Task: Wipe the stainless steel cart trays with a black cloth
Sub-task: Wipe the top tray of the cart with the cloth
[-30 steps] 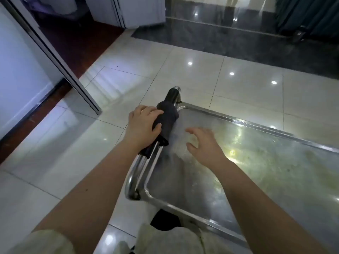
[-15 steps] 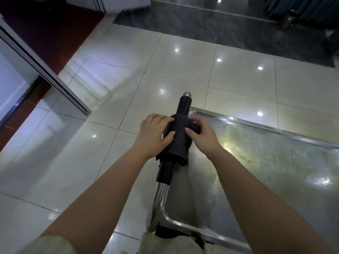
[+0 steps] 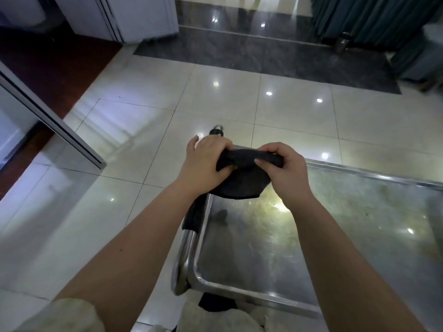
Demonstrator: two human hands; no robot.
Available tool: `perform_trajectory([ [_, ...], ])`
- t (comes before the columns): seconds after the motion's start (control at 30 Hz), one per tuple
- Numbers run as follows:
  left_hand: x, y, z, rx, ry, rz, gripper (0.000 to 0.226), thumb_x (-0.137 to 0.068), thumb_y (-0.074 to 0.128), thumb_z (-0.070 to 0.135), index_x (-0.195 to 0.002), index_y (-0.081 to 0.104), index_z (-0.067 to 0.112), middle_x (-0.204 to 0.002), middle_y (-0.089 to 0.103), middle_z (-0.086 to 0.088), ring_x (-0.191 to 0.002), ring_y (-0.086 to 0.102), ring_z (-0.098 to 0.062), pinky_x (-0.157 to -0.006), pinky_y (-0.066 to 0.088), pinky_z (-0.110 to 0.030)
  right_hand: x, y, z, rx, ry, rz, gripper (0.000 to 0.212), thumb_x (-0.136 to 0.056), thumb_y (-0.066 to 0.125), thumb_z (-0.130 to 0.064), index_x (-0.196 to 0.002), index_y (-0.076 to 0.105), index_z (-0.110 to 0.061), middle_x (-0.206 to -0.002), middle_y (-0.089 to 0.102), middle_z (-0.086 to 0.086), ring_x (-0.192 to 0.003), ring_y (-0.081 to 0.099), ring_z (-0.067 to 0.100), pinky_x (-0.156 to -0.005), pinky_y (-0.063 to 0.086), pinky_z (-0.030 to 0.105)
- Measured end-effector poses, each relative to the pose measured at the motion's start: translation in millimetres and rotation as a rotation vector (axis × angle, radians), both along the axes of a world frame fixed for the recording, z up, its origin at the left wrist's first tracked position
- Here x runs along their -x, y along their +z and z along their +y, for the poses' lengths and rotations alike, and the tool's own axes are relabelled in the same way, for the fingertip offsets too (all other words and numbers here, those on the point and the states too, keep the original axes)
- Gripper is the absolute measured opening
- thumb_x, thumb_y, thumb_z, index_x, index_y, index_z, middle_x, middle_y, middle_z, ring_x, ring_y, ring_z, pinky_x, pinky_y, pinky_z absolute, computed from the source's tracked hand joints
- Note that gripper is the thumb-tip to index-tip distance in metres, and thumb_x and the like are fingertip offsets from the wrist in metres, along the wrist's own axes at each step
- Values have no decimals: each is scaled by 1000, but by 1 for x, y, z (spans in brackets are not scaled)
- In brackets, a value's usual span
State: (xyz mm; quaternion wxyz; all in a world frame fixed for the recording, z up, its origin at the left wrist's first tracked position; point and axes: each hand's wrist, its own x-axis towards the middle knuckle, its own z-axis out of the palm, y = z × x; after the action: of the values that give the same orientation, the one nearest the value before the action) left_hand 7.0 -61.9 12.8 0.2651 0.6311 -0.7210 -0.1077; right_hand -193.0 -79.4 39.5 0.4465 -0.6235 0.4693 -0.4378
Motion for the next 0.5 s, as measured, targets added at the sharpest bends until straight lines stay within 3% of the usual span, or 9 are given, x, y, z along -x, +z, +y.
perform_trajectory([
  [0.1,38,9,4,93,3,-88,24,-83,72,35,-101,61,25,-93,55,13,-102,52,-19,-101,26,-39,51,9,15,32,-88,-45,33,-77,71,1,-81,70,-31,-85,71,-13,-89,65,8,-80,50,22],
  [0.2,89,15,13,126,-54,-131,22,-86,71,30,-104,70,17,-98,63,-2,-99,54,-28,-91,34,-43,114,11,31,54,-137,-2,36,-79,69,1,-82,70,-35,-88,71,-17,-90,64,2,-79,47,14],
  [0.27,134,14,22,132,-106,-138,20,-87,70,27,-103,68,16,-100,64,-3,-98,56,-29,-91,34,-43,162,10,44,64,-155,43,38,-82,65,2,-85,69,-36,-90,70,-20,-92,63,-1,-82,46,13],
  [0.4,240,0,46,105,-151,-48,14,-92,61,21,-105,62,16,-98,66,0,-93,58,-25,-92,33,-40,267,-2,74,52,-209,90,37,-89,58,0,-94,66,-36,-98,70,-18,-100,62,4,-89,46,21],
  [0.5,318,-19,68,62,-160,83,22,-94,56,24,-112,62,13,-103,65,-5,-96,58,-25,-90,44,-42,345,-16,99,41,-263,113,36,-90,56,-6,-95,64,-40,-99,68,-23,-99,61,-3,-86,44,12],
])
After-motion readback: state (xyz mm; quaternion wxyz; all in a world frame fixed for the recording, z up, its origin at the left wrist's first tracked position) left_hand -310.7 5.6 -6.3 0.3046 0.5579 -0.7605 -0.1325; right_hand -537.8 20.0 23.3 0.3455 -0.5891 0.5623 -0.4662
